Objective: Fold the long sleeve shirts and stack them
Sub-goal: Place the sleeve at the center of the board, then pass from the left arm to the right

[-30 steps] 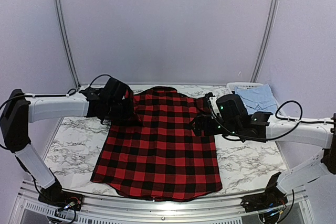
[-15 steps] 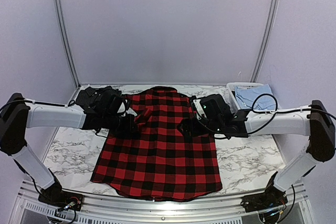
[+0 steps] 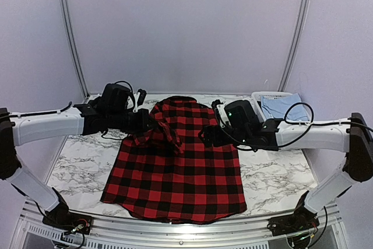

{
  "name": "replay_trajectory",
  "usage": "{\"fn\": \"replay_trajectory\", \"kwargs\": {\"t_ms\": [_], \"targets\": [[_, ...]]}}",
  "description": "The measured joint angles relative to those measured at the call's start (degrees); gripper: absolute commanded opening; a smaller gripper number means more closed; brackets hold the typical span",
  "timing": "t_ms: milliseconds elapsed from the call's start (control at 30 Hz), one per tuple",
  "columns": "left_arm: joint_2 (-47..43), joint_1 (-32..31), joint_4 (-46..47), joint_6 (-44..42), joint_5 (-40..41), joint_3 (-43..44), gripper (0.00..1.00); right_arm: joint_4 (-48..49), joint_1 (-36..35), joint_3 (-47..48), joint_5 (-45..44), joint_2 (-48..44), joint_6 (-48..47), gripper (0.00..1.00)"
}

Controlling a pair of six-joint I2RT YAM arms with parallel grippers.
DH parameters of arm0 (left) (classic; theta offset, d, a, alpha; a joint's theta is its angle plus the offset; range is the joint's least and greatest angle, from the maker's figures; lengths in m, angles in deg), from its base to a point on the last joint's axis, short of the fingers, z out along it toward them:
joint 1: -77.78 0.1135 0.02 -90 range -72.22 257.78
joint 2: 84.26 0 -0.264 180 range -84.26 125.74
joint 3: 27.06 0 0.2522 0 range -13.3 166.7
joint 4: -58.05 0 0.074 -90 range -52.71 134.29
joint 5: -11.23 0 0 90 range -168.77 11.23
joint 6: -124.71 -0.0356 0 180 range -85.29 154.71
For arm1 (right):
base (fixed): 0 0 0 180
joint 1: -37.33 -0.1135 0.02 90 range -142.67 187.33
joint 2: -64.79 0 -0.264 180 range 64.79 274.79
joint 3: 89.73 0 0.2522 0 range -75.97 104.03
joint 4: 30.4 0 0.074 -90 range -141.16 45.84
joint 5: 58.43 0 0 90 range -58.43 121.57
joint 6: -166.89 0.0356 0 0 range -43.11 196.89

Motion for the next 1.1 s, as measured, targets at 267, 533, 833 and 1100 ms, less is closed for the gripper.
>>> {"fn": "replay_trajectory", "kwargs": {"t_ms": [267, 533, 833, 1100], "targets": [[11.13, 3.08, -5.09, 0.31, 1.86, -3.10, 0.03, 0.39, -1.03, 1.53, 3.54, 4.92, -0.98, 0.87], [12.94, 2.75, -7.13, 0.13, 1.53, -4.24, 0.03, 0.61, -5.97, 8.00, 5.42, 15.74, -3.28, 0.79], [12.94, 2.75, -7.10, 0.15, 1.46, -4.24, 0.03, 0.63, -6.97, 15.67, 6.03, 26.73, -4.15, 0.62], [12.92, 2.75, -7.10, 0.13, 1.38, -4.24, 0.03, 2.58, -6.05, 16.98, 8.87, 29.68, -3.19, 0.55]]}}
